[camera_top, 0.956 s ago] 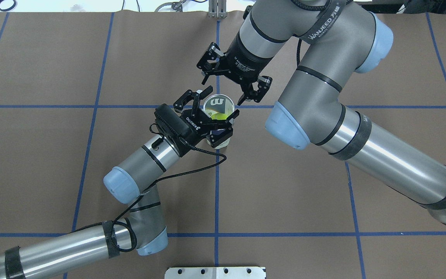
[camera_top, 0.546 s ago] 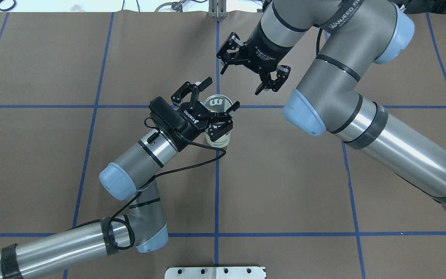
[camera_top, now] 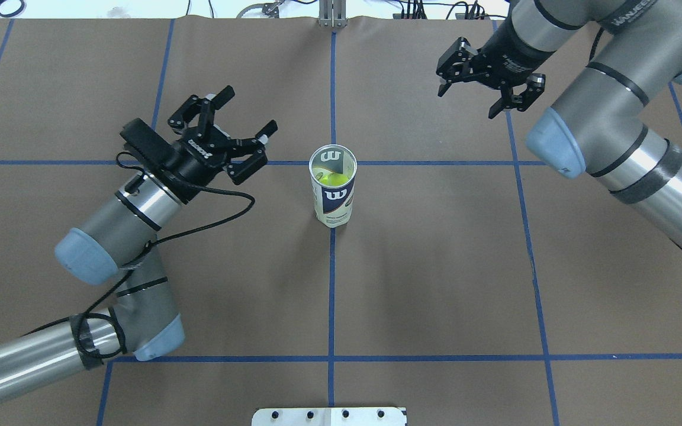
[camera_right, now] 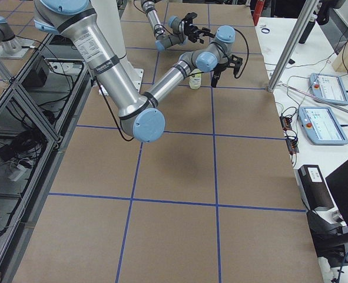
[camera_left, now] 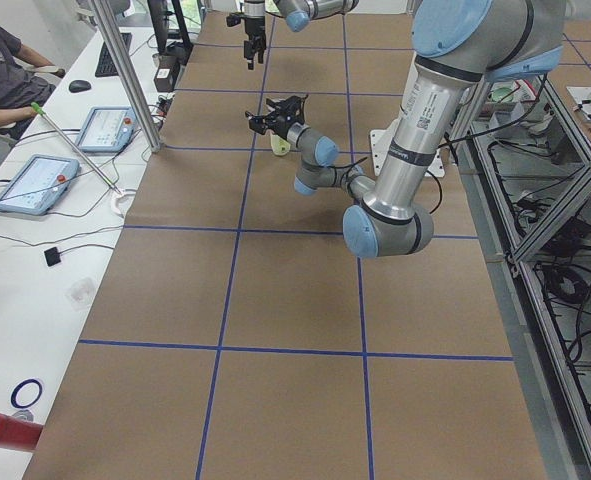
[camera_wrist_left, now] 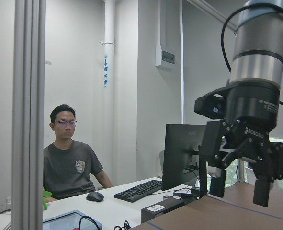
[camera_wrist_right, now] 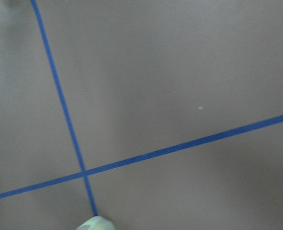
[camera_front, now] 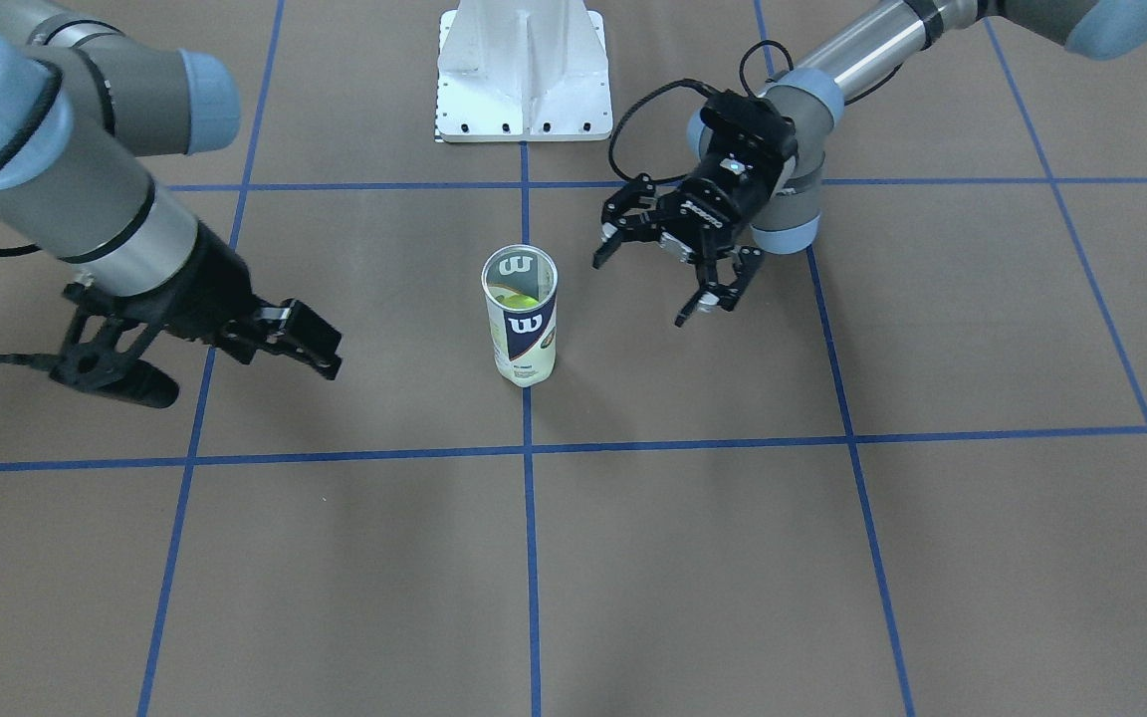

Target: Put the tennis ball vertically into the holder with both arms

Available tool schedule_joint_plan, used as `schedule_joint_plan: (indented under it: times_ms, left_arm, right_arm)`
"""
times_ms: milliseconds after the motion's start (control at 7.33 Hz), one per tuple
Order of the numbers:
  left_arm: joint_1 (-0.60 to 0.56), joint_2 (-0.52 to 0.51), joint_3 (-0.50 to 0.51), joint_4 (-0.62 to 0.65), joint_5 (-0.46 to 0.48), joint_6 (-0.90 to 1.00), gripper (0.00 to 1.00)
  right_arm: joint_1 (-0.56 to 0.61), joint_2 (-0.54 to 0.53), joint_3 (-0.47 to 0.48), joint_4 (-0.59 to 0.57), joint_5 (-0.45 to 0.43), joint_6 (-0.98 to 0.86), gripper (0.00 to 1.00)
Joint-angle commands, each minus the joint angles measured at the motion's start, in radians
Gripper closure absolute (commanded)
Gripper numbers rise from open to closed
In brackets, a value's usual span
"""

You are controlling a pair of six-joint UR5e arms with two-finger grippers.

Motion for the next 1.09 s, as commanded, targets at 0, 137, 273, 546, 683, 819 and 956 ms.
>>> schedule_joint_plan:
  times_ms: [0, 137, 273, 546, 683, 819, 956]
  left_arm:
    - [-0.088, 0.13, 0.038, -0.001, 0.001, -0.225, 0.0]
    - [-0.12, 0.21, 0.072, 0.008, -0.008, -0.295, 0.0]
    - [-0.14, 0.27, 0.086, 0.09, -0.011, -0.306, 0.0]
    - [-0.252, 0.303, 0.095, 0.324, -0.012, -0.305, 0.0]
    - [-0.329, 0.304, 0.112, 0.494, -0.084, -0.309, 0.0]
    - [-0.423, 0.298, 0.112, 0.616, -0.195, -0.312, 0.0]
    - [-0.505, 0.289, 0.11, 0.783, -0.324, -0.312, 0.0]
  right_arm:
    - [0.093, -0.11, -0.008, 0.001, -0.012, -0.242, 0.02]
    - [0.124, -0.143, -0.019, 0.001, -0.027, -0.348, 0.02]
    - [0.145, -0.179, -0.025, 0.005, -0.056, -0.437, 0.01]
    - [0.164, -0.204, -0.034, 0.007, -0.101, -0.506, 0.01]
    - [0.176, -0.21, -0.044, 0.007, -0.107, -0.534, 0.01]
    - [0.196, -0.214, -0.063, 0.007, -0.106, -0.574, 0.01]
    - [0.216, -0.214, -0.094, 0.007, -0.106, -0.632, 0.01]
